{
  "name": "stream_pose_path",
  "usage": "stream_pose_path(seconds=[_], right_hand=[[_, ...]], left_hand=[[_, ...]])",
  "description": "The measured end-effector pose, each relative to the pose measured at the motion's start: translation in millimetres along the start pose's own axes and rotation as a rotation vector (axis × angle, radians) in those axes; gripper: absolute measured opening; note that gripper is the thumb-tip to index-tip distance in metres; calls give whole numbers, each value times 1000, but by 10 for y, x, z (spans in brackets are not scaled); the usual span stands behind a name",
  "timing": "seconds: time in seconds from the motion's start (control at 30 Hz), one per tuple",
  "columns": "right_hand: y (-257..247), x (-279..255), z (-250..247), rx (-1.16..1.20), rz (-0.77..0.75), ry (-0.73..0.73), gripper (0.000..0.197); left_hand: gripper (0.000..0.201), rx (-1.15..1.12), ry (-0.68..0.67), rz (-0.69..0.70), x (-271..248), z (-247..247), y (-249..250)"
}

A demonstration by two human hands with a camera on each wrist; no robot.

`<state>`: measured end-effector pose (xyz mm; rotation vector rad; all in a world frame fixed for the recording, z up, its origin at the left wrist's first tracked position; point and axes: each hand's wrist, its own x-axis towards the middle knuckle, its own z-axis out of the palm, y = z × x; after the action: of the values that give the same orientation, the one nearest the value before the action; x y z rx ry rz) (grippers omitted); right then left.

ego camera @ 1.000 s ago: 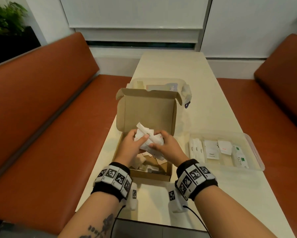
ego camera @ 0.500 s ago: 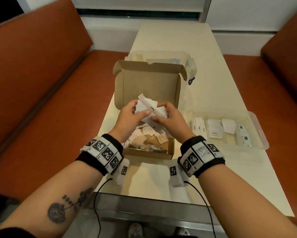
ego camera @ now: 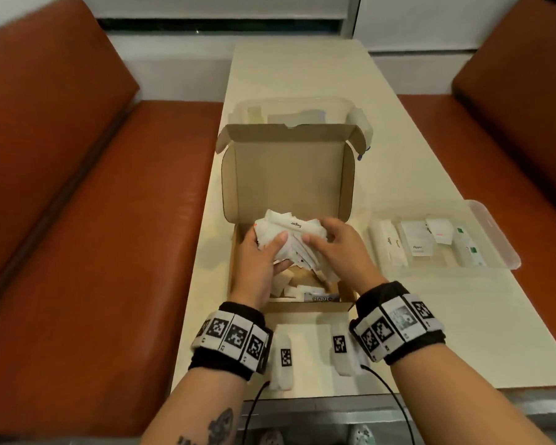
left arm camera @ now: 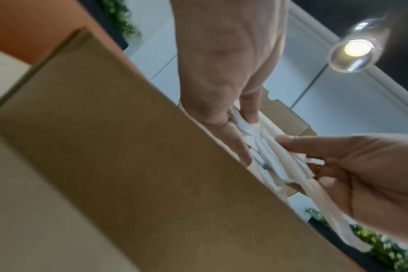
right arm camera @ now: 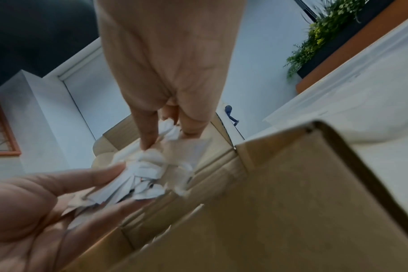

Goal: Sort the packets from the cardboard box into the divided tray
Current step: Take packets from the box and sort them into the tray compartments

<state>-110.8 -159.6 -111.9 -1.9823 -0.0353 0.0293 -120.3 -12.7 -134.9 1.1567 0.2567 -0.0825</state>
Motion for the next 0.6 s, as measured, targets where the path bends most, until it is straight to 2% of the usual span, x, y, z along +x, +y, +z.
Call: stream_pose_path(seconds=[0.1,0.2,0.33,0.6], right_hand=[[51,18,25,65,34,52,22],[62,23,71,81,34,90,23],[66,57,107,60,38,80,20],[23,157,78,-21,10,25,28]], left_hand=[[36,-109,30,-38,-19,18,-86],[36,-173,-9,-89,-38,72,-131],[42,-127,-1,-124,-15,114,-133],[45,48,96,-27,30,111,-153]])
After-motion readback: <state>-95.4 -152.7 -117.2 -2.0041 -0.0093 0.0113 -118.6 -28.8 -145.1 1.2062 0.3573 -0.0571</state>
